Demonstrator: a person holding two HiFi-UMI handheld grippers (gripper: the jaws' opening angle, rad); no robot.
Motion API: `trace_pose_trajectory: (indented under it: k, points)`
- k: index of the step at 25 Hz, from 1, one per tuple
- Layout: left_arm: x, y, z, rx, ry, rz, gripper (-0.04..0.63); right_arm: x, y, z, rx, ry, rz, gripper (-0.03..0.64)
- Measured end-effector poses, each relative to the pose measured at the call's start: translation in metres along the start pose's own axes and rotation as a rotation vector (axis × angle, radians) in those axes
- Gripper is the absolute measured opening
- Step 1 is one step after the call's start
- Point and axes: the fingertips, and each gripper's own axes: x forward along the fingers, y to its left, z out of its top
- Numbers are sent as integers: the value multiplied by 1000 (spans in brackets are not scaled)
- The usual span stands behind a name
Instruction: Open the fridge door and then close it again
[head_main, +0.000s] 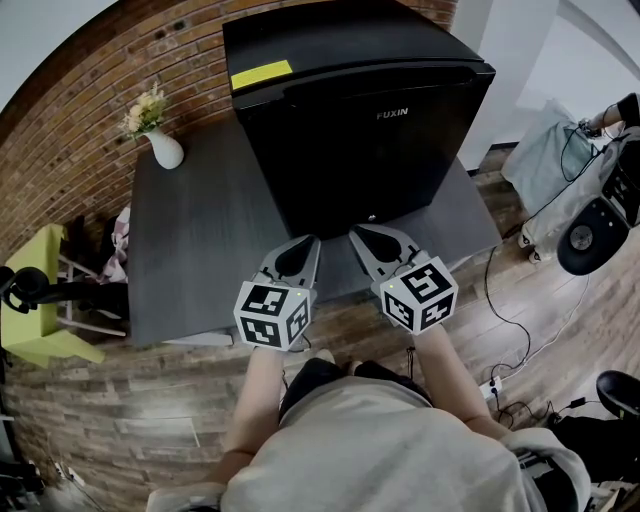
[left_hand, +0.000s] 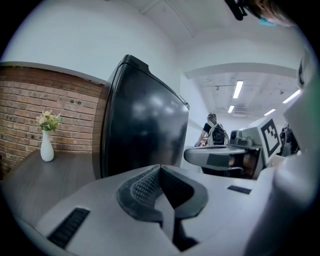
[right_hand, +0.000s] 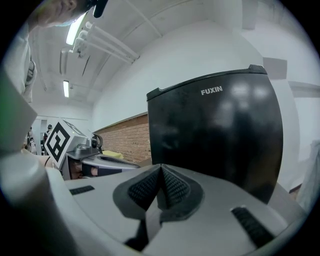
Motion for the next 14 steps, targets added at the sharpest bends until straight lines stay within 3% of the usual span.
trace_pose_trajectory:
  k: [14]
  points:
    - [3,0,2,38,11,-4,6,0,-3,3,-4,-1,-1,-2]
